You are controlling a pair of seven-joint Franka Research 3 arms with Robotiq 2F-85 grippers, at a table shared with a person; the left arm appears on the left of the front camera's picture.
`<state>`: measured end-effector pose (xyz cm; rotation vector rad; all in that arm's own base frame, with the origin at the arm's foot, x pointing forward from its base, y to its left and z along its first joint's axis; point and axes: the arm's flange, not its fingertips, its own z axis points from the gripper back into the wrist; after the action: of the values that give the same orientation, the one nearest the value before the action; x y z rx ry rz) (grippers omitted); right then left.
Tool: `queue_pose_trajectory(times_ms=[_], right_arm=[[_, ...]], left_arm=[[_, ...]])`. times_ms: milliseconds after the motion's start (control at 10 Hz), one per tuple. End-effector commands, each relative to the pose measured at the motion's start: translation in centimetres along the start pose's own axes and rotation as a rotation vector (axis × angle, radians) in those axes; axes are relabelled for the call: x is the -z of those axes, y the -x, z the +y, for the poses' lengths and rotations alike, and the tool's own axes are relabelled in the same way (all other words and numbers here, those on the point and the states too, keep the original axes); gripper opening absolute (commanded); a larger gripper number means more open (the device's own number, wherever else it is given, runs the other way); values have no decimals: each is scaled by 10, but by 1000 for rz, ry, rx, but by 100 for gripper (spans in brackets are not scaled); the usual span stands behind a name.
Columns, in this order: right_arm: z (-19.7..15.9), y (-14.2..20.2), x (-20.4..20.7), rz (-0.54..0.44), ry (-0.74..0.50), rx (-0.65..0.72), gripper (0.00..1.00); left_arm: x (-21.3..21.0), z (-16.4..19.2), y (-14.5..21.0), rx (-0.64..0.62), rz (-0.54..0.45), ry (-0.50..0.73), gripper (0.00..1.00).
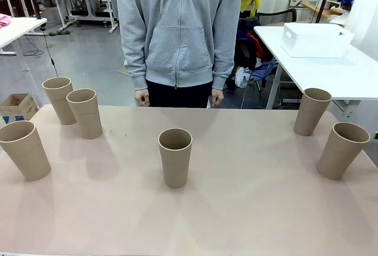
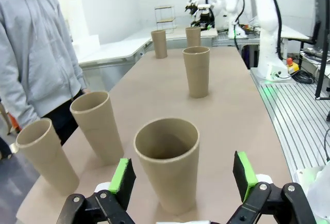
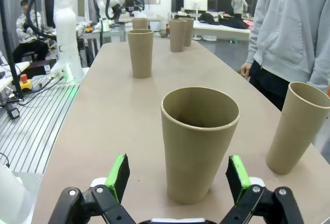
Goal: Stack the cups and store them in the basket.
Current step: Pick up two Reusable plastic cups , one in each hand.
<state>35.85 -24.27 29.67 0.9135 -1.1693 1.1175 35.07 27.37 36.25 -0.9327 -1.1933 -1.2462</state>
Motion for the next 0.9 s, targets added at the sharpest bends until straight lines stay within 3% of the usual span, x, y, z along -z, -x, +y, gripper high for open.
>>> queue_pose_trajectory(times_ms=[0,400,700,800], right_arm=[[-20,9,3,-29,-47,-56,100],[-39,24,14,-23,-16,-57,100],[-46,27,16,2,-20,-64,100],[-49,32,15,6,-9,-61,100]], left_arm=[[-10,-9,56,61,-44,29,100],[2,1,86,43,-72,65,100],[25,4,104,-10,-104,178,100],[28,8,110,-8,-70,188,100]])
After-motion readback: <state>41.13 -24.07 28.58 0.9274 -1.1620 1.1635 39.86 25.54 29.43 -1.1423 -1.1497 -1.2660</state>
